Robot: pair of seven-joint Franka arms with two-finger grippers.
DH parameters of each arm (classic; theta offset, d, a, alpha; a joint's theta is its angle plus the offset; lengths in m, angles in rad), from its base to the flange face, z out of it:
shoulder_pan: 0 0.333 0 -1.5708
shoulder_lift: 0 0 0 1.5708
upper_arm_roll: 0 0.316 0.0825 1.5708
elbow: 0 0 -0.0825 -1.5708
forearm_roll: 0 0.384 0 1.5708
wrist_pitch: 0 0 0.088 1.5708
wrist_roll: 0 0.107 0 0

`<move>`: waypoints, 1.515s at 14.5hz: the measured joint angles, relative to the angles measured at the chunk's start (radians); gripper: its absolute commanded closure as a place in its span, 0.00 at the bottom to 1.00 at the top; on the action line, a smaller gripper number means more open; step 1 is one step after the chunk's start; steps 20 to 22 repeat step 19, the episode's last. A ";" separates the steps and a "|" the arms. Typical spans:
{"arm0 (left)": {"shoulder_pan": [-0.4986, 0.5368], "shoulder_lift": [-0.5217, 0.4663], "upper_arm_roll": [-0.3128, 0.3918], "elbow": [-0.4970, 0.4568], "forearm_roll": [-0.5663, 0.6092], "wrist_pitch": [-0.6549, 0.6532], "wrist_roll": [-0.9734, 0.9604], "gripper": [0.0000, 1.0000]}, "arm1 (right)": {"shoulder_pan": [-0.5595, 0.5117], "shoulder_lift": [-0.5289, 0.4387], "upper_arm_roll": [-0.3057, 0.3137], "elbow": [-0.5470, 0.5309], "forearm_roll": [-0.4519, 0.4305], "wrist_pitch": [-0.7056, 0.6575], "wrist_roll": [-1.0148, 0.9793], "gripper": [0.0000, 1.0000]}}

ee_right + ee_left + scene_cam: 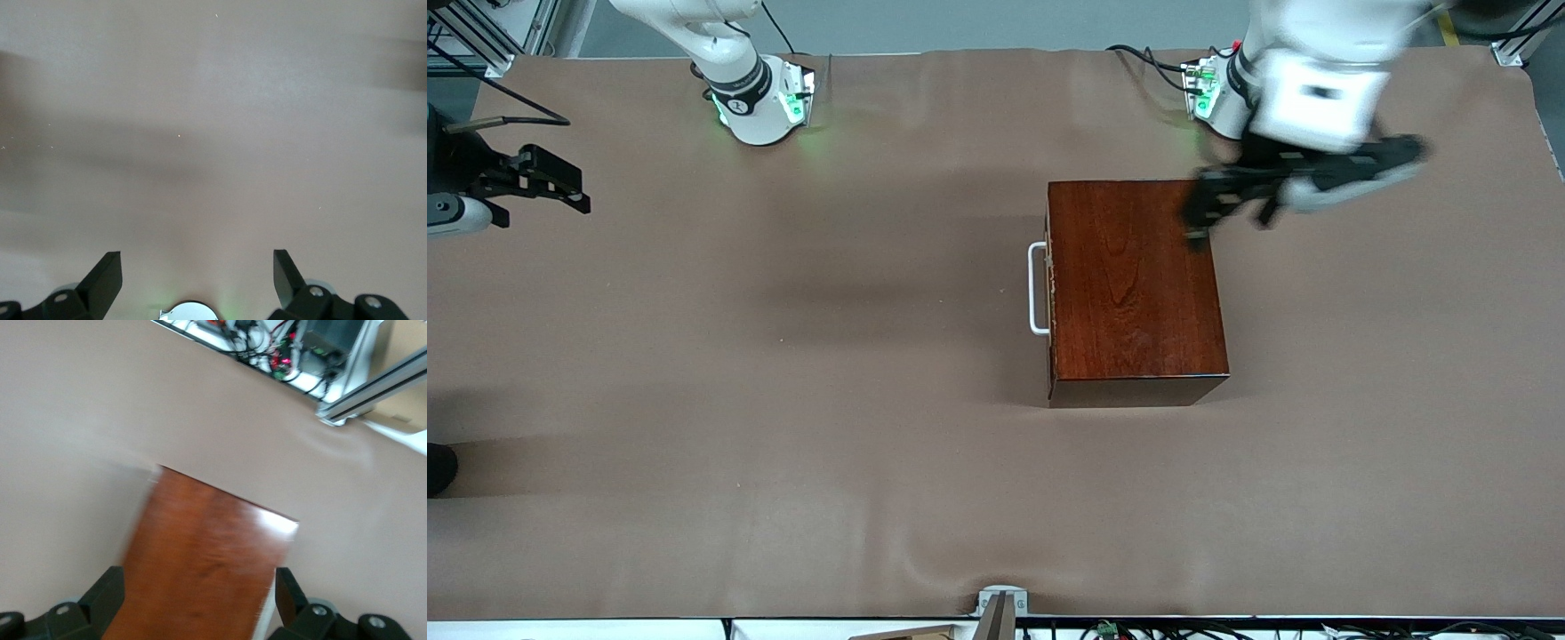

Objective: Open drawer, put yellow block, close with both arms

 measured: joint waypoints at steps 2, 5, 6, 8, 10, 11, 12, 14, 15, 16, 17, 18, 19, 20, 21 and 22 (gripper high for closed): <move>0.107 -0.017 0.000 -0.018 -0.013 -0.020 0.171 0.00 | 0.000 0.000 0.001 0.000 0.000 0.000 0.000 0.00; 0.203 -0.016 0.001 -0.030 -0.017 -0.033 0.345 0.00 | 0.000 0.000 0.001 -0.001 0.000 0.000 0.000 0.00; 0.220 -0.016 0.000 -0.030 -0.017 -0.043 0.382 0.00 | 0.000 0.000 0.001 -0.001 0.000 0.000 0.000 0.00; 0.248 -0.016 -0.001 -0.016 -0.017 -0.090 0.464 0.00 | 0.000 0.000 0.001 -0.001 0.000 0.000 0.000 0.00; 0.313 -0.018 -0.045 -0.002 -0.017 -0.131 0.562 0.00 | 0.000 0.000 0.002 -0.001 0.000 0.000 0.000 0.00; 0.377 -0.019 -0.107 0.001 -0.017 -0.149 0.598 0.00 | 0.000 0.000 0.003 -0.001 0.000 0.000 0.000 0.00; 0.444 -0.020 -0.178 0.003 -0.017 -0.171 0.616 0.00 | 0.000 0.000 0.003 -0.001 0.000 0.000 0.000 0.00; 0.522 -0.027 -0.268 0.003 -0.017 -0.204 0.623 0.00 | 0.000 0.000 0.004 -0.001 0.000 0.000 0.000 0.00; 0.535 -0.031 -0.283 0.001 -0.017 -0.214 0.637 0.00 | 0.000 0.000 0.004 -0.001 0.000 0.000 0.000 0.00; 0.539 -0.036 -0.286 -0.001 -0.017 -0.224 0.654 0.00 | 0.000 0.000 0.004 -0.001 0.000 0.000 0.000 0.00; 0.541 -0.040 -0.287 -0.002 -0.017 -0.236 0.662 0.00 | 0.000 0.000 0.004 -0.001 0.000 0.000 0.000 0.00; 0.543 -0.043 -0.287 -0.001 -0.017 -0.242 0.667 0.00 | 0.000 0.000 0.005 -0.001 0.000 0.000 0.000 0.00; 0.545 -0.045 -0.286 0.002 -0.017 -0.243 0.670 0.00 | 0.000 0.000 0.005 -0.001 0.000 0.000 0.000 0.00; 0.545 -0.045 -0.286 0.002 -0.017 -0.243 0.670 0.00 | 0.000 0.000 0.005 -0.001 0.000 0.000 0.000 0.00; 0.545 -0.045 -0.286 0.002 -0.017 -0.243 0.670 0.00 | 0.000 0.000 0.005 -0.001 0.000 0.000 0.000 0.00; 0.545 -0.045 -0.286 0.002 -0.017 -0.243 0.670 0.00 | 0.000 0.000 0.005 -0.001 0.000 0.000 0.000 0.00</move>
